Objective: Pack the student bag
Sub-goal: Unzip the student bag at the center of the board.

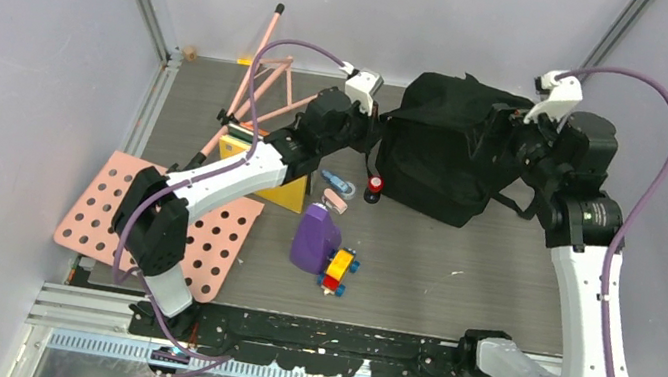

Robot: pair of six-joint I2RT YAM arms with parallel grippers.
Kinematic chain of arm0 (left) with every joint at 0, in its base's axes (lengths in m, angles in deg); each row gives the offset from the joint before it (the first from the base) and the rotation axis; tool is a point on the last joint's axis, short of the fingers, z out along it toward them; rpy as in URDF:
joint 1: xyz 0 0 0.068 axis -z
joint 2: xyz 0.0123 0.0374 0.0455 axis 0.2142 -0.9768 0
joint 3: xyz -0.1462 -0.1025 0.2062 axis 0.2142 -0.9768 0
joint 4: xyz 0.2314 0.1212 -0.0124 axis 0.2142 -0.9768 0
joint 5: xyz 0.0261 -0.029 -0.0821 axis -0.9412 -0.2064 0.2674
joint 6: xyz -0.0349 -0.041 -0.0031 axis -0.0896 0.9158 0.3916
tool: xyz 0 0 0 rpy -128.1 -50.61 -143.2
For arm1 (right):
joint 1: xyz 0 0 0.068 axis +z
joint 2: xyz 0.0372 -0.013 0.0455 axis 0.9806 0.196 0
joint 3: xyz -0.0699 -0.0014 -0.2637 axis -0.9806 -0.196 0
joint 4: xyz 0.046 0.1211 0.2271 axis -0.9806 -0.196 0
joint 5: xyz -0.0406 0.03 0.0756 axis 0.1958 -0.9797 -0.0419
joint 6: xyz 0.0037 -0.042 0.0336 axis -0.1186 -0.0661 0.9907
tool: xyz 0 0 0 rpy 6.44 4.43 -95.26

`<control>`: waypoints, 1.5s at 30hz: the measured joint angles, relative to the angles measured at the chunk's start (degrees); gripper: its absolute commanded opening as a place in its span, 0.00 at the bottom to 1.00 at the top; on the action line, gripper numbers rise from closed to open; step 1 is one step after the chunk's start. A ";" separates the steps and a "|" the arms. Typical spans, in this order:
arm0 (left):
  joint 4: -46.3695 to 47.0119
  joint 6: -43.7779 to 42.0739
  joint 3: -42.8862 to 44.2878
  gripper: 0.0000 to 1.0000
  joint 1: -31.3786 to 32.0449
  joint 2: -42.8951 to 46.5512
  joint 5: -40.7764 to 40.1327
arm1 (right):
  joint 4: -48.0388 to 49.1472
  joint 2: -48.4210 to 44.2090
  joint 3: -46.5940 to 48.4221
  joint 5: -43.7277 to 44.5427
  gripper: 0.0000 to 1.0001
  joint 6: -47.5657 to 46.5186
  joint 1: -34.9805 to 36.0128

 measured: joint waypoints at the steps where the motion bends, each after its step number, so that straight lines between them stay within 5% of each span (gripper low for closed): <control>1: -0.04 0.11 0.15 0.00 0.00 -0.02 0.02 | -0.24 0.70 0.59 -0.42 0.88 -0.68 0.87; 13: -0.68 0.68 0.68 0.00 -0.50 -0.09 0.44 | -4.66 13.62 7.50 13.68 0.84 -10.16 16.17; 28: -0.61 2.05 0.68 0.00 -1.11 -0.09 1.05 | 10.56 13.57 0.44 35.36 0.81 -18.14 22.53; 30: -0.48 2.12 0.68 0.00 -1.11 -0.09 1.18 | 12.26 13.64 0.11 37.11 0.74 -19.04 22.84; 33: -0.11 2.12 0.68 0.00 -1.16 -0.09 1.38 | 14.73 13.75 -0.35 39.30 0.31 -20.37 23.43; 37: 0.50 2.67 0.68 0.00 -1.44 -0.15 1.97 | 17.55 13.88 -1.44 40.65 0.03 -20.85 24.11; 45: 3.39 5.27 -0.72 0.00 -4.87 -1.97 4.96 | 21.77 15.15 -1.86 43.54 0.00 -20.79 24.48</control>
